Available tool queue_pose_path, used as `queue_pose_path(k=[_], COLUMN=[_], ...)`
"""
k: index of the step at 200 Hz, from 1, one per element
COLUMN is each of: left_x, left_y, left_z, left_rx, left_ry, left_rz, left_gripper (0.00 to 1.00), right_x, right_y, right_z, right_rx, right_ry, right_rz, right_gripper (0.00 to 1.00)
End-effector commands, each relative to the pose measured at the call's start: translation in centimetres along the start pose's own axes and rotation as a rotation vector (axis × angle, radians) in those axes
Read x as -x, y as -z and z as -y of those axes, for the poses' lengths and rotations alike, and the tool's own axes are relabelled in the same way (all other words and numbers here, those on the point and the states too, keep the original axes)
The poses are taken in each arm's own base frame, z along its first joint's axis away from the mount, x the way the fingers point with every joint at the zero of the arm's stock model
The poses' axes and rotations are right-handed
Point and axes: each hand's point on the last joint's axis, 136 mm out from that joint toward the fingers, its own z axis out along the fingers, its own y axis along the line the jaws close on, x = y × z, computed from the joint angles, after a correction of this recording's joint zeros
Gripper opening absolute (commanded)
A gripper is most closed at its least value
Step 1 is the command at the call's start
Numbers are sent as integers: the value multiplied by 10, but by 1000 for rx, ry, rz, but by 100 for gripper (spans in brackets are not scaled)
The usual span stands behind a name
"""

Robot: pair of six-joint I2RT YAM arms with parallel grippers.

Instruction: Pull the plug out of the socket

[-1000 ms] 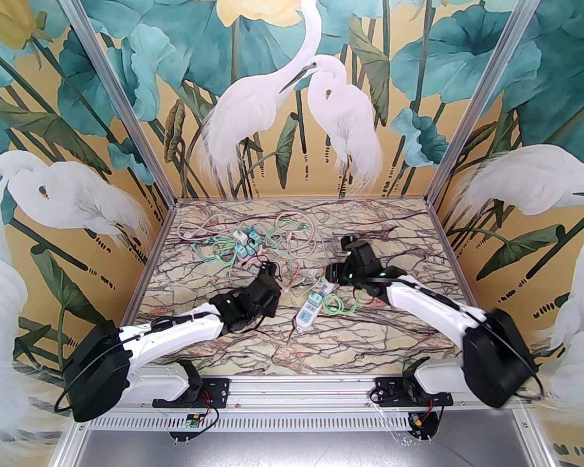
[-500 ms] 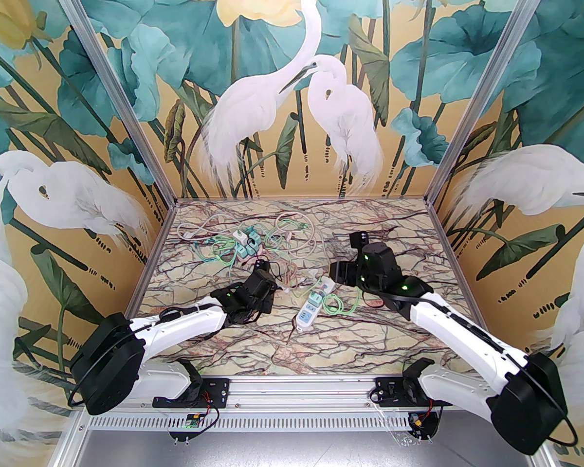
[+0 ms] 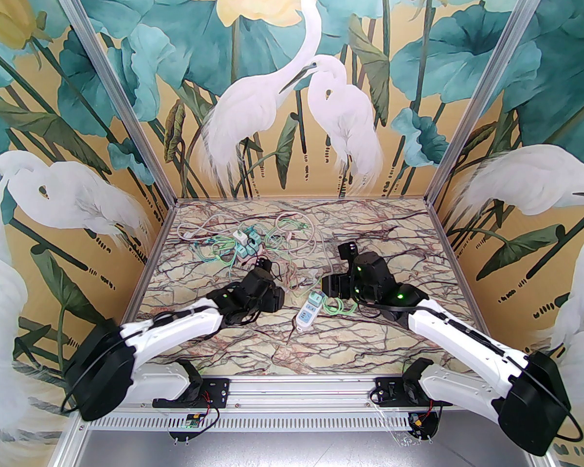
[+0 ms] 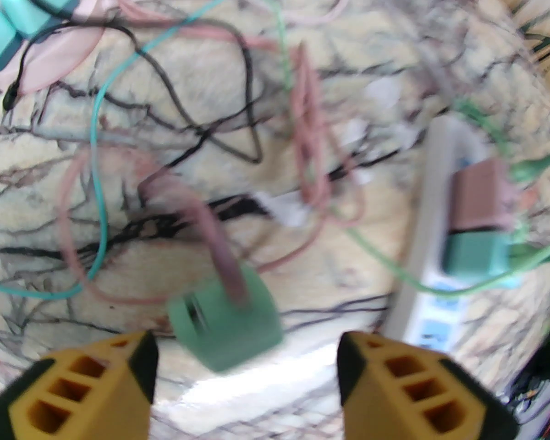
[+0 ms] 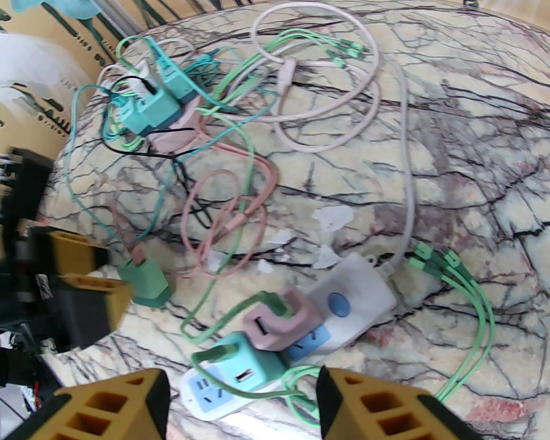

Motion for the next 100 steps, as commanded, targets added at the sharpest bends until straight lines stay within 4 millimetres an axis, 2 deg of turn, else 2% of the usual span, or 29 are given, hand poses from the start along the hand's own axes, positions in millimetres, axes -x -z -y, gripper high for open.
queue_pose_path(k=[1, 18, 52, 100], left_x=[15, 25, 33, 13], left_y=[21, 36, 56, 44], left_z=[12, 17, 27, 48], left_rx=[-80, -124, -191, -218], left_ry=[49, 68, 118, 131], left_rz=[53, 100, 148, 101], left_gripper=[86, 88, 84, 79], right_x=[-4, -7, -8, -13], right_y=[-7, -11, -17, -15], right_z=[16, 25, 39, 37], right_rx=[-72, -104, -104, -63], right_ry=[-17, -45, -123, -113], right_rz=[6, 5, 17, 11], right_gripper=[59, 58, 57, 56])
